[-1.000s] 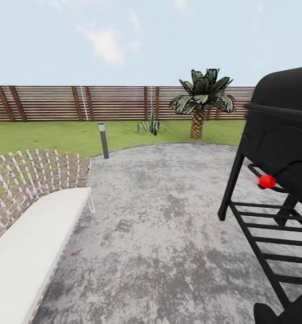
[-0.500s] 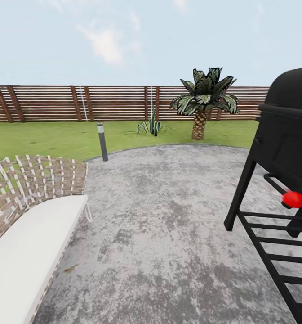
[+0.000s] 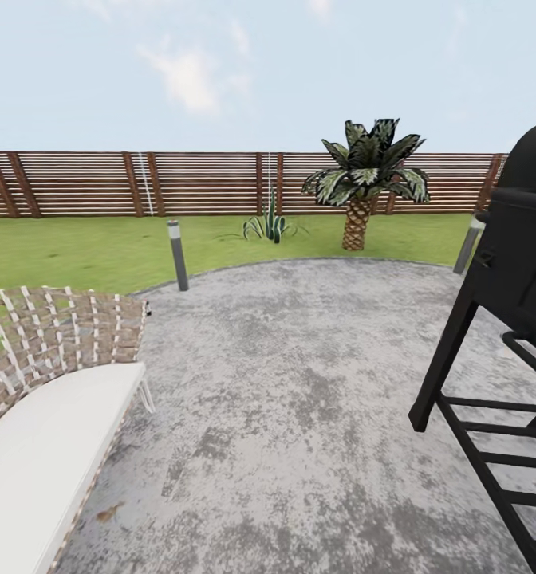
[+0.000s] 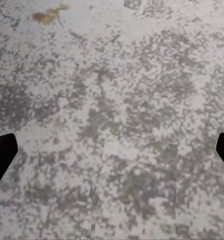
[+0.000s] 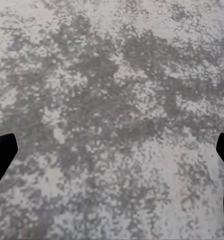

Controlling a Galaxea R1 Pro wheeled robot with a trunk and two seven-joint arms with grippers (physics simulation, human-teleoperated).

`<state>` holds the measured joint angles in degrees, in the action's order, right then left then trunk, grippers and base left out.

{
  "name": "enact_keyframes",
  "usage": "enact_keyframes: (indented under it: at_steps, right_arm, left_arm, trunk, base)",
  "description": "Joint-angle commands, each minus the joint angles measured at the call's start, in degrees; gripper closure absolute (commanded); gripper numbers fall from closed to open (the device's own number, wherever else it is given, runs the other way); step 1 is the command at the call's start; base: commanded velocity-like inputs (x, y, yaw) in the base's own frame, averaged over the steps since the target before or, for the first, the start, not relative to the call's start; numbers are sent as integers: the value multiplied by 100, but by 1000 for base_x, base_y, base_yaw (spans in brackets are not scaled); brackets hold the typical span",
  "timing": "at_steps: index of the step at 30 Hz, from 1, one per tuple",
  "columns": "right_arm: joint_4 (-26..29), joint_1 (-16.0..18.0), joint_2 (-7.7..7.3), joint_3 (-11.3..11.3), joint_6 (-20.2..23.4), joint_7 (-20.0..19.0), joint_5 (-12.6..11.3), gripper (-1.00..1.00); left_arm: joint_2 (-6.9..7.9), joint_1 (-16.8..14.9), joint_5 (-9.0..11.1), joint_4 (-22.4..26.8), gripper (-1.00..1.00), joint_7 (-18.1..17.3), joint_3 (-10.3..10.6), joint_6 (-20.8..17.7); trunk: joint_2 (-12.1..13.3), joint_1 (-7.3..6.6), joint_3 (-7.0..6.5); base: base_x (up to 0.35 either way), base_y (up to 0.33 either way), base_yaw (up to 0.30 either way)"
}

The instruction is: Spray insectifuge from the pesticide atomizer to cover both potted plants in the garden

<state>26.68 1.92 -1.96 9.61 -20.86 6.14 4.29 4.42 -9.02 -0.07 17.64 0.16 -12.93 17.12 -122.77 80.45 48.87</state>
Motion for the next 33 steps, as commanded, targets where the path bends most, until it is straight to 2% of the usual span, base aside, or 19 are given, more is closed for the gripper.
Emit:
enact_keyframes:
  at_steps: [1,31,33]
  right_arm:
    - [-5,4,2,15,-14,18,46,-100]
    - [-14,5,11,6,-14,27,42,-100]
    - [-14,7,11,6,-14,27,43,-100]
  left_arm:
    - [-1,-4,-1,-6,-100,2,-8,20]
    - [13,2,-8,-22,-100,2,-8,36]
    - [15,4,-10,-26,-100,2,-5,187]
  trunk:
    - [-2,2,5]
    - [-2,2,5]
    - [-2,2,5]
  base:
    - [338,0,0]
    - [338,0,0]
    - [338,0,0]
